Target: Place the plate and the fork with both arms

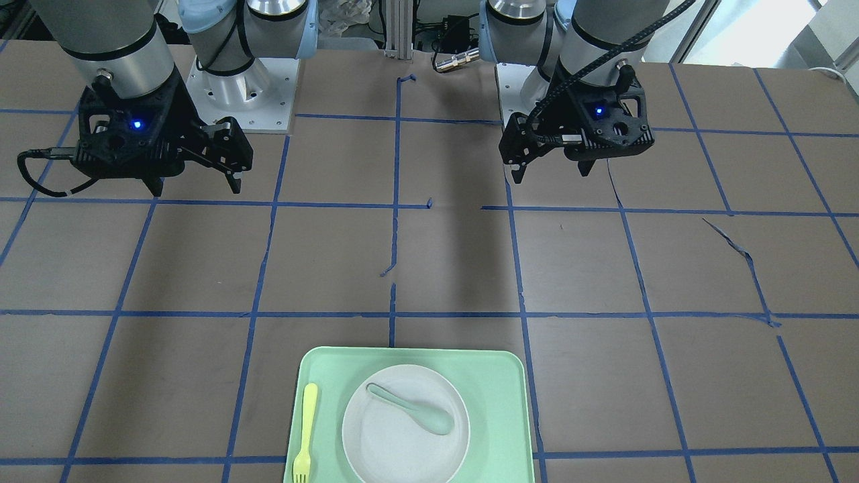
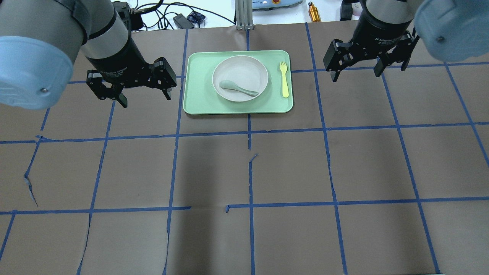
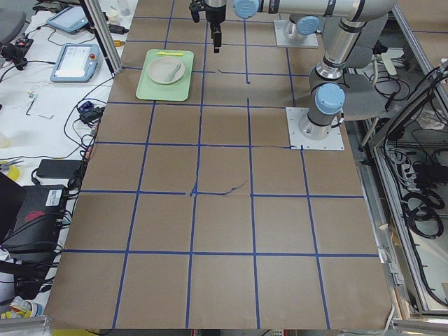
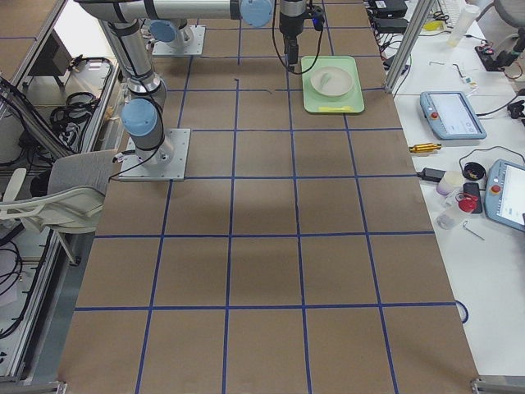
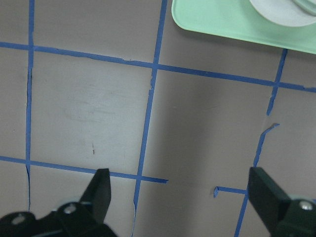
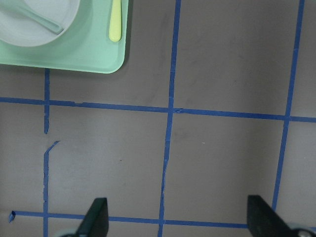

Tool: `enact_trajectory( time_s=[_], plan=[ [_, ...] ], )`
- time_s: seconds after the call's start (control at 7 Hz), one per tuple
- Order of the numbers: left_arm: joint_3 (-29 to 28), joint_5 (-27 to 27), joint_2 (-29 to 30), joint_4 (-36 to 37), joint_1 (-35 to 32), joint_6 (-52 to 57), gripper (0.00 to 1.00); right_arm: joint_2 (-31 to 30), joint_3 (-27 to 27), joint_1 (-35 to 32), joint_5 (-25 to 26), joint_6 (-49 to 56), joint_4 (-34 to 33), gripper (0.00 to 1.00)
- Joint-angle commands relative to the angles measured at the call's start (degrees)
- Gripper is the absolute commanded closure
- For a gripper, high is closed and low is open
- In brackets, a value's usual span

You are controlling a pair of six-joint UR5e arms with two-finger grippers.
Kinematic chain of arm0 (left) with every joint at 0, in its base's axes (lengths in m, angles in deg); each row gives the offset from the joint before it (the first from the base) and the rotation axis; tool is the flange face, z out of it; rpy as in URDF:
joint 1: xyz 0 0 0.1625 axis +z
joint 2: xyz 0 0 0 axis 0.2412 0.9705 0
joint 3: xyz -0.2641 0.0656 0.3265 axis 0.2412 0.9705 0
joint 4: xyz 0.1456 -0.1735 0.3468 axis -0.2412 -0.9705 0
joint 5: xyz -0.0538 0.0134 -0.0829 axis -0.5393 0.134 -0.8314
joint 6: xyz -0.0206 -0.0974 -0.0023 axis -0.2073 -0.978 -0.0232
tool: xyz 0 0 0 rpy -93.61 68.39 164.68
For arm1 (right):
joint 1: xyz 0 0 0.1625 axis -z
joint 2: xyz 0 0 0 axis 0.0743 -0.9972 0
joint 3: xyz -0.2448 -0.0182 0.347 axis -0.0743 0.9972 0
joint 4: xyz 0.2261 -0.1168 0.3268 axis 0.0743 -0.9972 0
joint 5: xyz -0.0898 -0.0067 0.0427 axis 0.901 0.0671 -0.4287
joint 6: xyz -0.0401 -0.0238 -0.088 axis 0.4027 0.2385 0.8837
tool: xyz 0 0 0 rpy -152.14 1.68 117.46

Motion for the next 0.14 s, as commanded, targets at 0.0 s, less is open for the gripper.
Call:
enact_trajectory(
  time_s=[0.0],
  plan=[
    [0.0,-0.1,0.1,0.0,-0.2,0.4,0.0,0.0,-0.2,-0.1,0.0,-0.2,-0.2,0.0]
  ],
)
